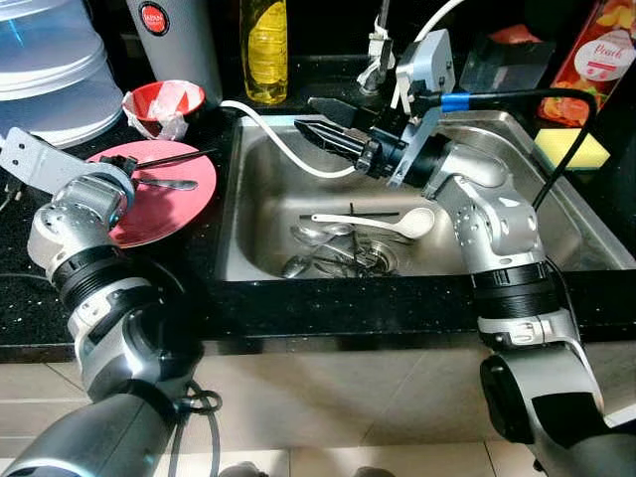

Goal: Kitchen organization

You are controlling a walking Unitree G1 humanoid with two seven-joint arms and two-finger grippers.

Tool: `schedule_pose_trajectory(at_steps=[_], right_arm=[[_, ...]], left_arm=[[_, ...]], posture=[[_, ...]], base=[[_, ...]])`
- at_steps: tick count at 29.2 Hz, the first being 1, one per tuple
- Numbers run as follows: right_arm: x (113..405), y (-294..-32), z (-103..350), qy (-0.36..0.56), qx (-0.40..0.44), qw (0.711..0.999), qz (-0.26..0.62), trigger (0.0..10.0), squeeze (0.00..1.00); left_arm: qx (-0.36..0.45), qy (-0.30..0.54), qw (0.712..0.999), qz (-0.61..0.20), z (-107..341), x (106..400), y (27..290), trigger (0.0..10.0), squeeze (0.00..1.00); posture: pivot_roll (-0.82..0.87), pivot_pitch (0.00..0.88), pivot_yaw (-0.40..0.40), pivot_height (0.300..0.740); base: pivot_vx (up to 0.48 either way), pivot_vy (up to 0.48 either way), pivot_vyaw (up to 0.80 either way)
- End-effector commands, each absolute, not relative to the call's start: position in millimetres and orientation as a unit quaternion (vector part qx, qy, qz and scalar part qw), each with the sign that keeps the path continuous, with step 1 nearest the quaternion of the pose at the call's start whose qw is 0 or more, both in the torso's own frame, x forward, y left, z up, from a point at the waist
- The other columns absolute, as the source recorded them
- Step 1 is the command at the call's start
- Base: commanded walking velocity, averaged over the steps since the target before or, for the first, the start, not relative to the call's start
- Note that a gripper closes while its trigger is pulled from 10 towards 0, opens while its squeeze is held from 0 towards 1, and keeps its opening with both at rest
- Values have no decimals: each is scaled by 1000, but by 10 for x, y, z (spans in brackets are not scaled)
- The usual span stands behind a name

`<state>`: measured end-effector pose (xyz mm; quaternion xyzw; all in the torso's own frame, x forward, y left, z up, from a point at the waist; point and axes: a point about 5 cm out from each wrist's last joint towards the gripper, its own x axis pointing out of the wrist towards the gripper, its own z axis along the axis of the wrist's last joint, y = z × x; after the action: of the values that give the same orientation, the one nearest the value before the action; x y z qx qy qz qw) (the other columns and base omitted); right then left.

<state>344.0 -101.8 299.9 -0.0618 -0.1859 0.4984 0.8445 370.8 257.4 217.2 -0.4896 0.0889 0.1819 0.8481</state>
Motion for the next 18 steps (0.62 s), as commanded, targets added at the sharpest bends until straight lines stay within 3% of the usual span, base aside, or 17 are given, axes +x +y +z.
schedule_pose_trajectory(at_steps=[1,13,18], right_arm=[[3419,-1036,3035,-191,-59,843,500,10000,0],[3421,-1026,3057,-191,-60,841,502,10000,0],[3422,-1025,3057,-191,-60,842,501,10000,0]], left_arm=[[-501,140,834,187,1861,3685,2537,0,0],[-522,109,829,173,1803,3700,2575,0,0],[-463,12,881,94,2274,3737,2501,0,0]], posture=[[6,57,41,740],[2,59,24,740],[2,58,25,740]], base=[[0,0,0],[0,0,0],[0,0,0]])
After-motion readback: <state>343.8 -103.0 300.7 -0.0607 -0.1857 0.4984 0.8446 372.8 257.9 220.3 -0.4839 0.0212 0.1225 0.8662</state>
